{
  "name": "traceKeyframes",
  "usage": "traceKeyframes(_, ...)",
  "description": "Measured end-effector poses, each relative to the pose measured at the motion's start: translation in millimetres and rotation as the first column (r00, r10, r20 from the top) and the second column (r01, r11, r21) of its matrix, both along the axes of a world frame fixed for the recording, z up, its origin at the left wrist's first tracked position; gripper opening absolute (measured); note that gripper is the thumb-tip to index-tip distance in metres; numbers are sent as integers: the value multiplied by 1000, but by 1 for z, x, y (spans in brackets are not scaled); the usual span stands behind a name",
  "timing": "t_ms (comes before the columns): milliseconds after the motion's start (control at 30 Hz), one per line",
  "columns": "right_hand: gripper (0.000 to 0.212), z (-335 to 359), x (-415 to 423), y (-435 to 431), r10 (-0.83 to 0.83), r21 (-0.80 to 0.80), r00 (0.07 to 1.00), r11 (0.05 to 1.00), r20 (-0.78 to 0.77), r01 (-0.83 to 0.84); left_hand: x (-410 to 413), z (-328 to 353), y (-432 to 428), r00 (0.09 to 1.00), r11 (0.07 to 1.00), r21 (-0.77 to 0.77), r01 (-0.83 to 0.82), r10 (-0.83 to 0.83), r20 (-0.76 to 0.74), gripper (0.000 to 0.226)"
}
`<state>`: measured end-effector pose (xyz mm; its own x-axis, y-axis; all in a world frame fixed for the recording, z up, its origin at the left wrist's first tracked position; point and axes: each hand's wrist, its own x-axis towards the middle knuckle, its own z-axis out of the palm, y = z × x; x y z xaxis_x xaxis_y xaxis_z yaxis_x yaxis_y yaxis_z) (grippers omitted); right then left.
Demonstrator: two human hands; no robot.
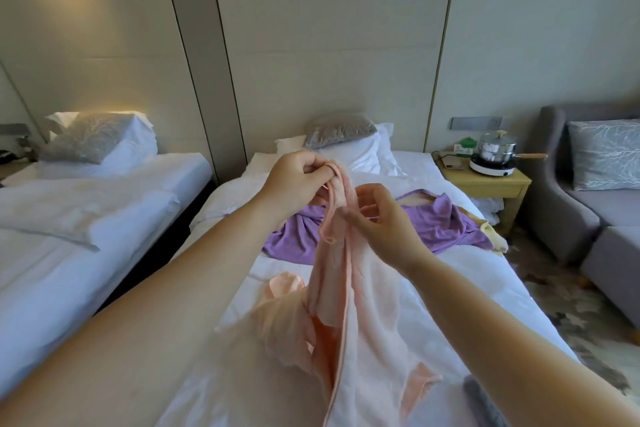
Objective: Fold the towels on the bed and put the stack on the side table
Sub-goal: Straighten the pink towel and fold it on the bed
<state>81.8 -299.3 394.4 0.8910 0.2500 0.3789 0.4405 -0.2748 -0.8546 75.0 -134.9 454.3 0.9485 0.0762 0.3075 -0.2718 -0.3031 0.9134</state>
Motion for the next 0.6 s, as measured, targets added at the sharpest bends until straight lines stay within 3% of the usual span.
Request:
traceKeyframes(67, 5, 8, 4, 1, -24, 21, 1000, 999, 18, 24, -1, 1, 2, 1000, 1000, 27, 0, 0, 11, 10)
traceKeyframes(133, 7, 11, 7, 2, -23, 27, 1000, 999, -2, 23, -3, -3, 7, 1000, 999, 41, 19, -19, 1, 10)
traceKeyframes(233, 9, 14, 10, 3, -55, 121, 990, 990, -131, 71, -5, -19, 16, 989, 993, 48, 110, -105, -107, 16)
traceKeyframes(333, 10, 21, 15, 8, -111, 114, 978, 985, -178, 132, -3, -40, 24, 947, 952, 159, 260, -220, -234, 28)
traceKeyframes(467, 14, 29, 19, 19, -185, 131, 967, 969, -174, 209, 2, -68, 39, 923, 855, 395, 337, -218, -316, 8)
traceKeyframes(600, 14, 31, 20, 21, -241, 150, 950, 951, -196, 272, 9, -91, 53, 911, 868, 370, 330, -190, -367, 10)
